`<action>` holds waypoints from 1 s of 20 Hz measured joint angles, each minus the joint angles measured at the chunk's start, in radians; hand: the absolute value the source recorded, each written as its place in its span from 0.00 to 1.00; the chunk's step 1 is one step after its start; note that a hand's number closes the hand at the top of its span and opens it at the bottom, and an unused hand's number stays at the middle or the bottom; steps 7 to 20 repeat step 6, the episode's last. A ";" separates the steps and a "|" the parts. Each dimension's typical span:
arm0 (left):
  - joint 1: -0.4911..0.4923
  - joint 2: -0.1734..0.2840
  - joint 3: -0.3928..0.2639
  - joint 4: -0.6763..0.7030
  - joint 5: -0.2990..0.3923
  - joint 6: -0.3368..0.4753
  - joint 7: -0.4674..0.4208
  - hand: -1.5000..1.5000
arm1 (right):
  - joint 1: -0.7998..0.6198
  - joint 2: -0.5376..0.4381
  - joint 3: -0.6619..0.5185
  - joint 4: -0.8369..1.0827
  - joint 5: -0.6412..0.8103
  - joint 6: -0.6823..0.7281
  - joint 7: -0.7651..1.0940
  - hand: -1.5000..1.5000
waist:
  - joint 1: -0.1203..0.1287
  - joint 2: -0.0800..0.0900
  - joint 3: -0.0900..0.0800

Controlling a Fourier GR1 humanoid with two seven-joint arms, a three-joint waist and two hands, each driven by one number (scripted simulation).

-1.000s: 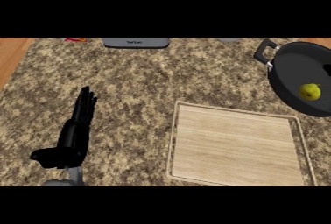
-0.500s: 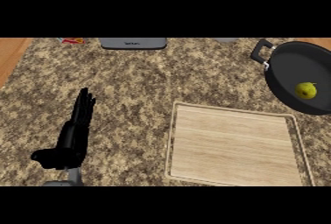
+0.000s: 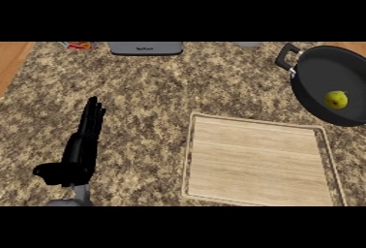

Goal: Pick the pear from the tray and place it in the pot

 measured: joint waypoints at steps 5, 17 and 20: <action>0.017 0.008 0.009 -0.016 0.005 -0.012 -0.003 0.50 | 0.068 0.003 -0.032 -0.062 -0.093 -0.020 -0.044 0.00 | 0.000 0.000 0.000; 0.012 0.003 0.003 -0.027 0.000 -0.008 0.012 0.50 | 0.076 -0.001 -0.029 -0.074 -0.099 -0.030 -0.032 0.00 | 0.000 0.000 0.000; 0.012 0.003 0.003 -0.027 0.000 -0.008 0.012 0.50 | 0.076 -0.001 -0.029 -0.074 -0.099 -0.030 -0.032 0.00 | 0.000 0.000 0.000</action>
